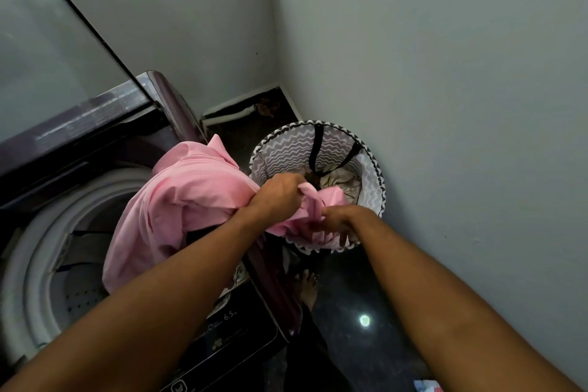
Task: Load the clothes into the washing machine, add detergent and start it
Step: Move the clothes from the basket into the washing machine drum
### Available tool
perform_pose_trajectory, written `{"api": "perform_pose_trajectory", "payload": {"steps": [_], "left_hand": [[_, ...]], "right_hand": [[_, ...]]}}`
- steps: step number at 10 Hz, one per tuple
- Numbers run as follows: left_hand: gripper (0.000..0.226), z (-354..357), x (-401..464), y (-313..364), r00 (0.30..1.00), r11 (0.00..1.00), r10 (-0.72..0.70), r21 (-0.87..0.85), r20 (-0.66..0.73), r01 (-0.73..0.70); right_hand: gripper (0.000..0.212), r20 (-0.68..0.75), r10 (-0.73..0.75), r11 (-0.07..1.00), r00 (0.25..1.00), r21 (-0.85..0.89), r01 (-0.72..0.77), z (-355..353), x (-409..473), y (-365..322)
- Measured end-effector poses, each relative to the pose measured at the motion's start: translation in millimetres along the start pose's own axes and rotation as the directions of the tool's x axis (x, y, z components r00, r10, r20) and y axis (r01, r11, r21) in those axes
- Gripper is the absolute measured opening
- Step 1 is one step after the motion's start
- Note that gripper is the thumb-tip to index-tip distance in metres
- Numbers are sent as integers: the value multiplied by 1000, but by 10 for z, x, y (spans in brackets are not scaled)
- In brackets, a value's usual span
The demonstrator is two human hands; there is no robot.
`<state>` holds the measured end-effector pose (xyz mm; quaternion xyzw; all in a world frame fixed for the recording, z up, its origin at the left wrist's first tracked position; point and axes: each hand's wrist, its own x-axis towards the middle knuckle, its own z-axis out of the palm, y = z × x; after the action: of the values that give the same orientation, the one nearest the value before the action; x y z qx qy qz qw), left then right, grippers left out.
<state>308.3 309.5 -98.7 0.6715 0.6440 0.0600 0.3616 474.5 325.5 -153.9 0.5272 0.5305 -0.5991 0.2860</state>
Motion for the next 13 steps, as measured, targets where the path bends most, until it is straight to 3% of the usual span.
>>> {"api": "perform_pose_trajectory", "payload": {"steps": [1, 2, 3, 4, 5, 6, 7, 8, 9, 10, 11, 12, 13], "left_hand": [[21, -62, -21, 68, 997, 991, 20, -133, -69, -29], [22, -77, 1, 76, 991, 977, 2, -211, -134, -31], [22, -81, 33, 41, 988, 928, -40, -371, -146, -17], [30, -111, -8, 74, 990, 831, -93, -556, -102, 21], [22, -154, -18, 95, 988, 715, -123, -699, -89, 26], [21, -185, -71, 117, 985, 489, -165, -872, -54, 34], [25, -190, -140, 86, 982, 382, -183, -917, 43, 112], [14, -263, -57, 47, 991, 805, -117, -579, 66, 134], [15, -274, 63, 92, 988, 998, -48, -30, 146, 53], [30, -65, 81, 15, 952, 988, -29, 156, 304, -19], [65, 155, 6, -133, 925, 989, -75, 149, 372, 20], [108, 185, 9, -154, 937, 1000, 18, 16, 350, -26], [118, 268, 66, -177, 926, 999, 27, -33, 376, -16]], "right_hand": [[56, -165, -23, 987, 986, -163, -4, -96, -32, -123], [51, -48, 46, 995, 998, -87, -50, -121, -69, -228], [61, 48, 112, 994, 993, -22, -111, -105, -4, -193], [61, 49, 95, 994, 994, 49, -97, -99, 15, -166], [57, 7, 55, 991, 998, 124, -56, -90, 13, -125], [56, -89, 19, 988, 996, 151, -5, -29, 111, -50], [59, -114, -51, 986, 992, 152, 68, 20, 163, 2], [63, -64, -57, 985, 996, 157, 66, 134, 148, 4], [59, -35, 77, 967, 996, 247, -66, 237, 77, 69], [43, -197, 98, 871, 975, 491, 12, 245, -8, 116], [37, -245, 89, 656, 965, 744, 129, 189, -148, 183], [33, -177, -23, 626, 984, 765, 153, 25, 150, 293], [26, -88, -87, 655, 992, 746, 124, -111, 134, 285]]}}
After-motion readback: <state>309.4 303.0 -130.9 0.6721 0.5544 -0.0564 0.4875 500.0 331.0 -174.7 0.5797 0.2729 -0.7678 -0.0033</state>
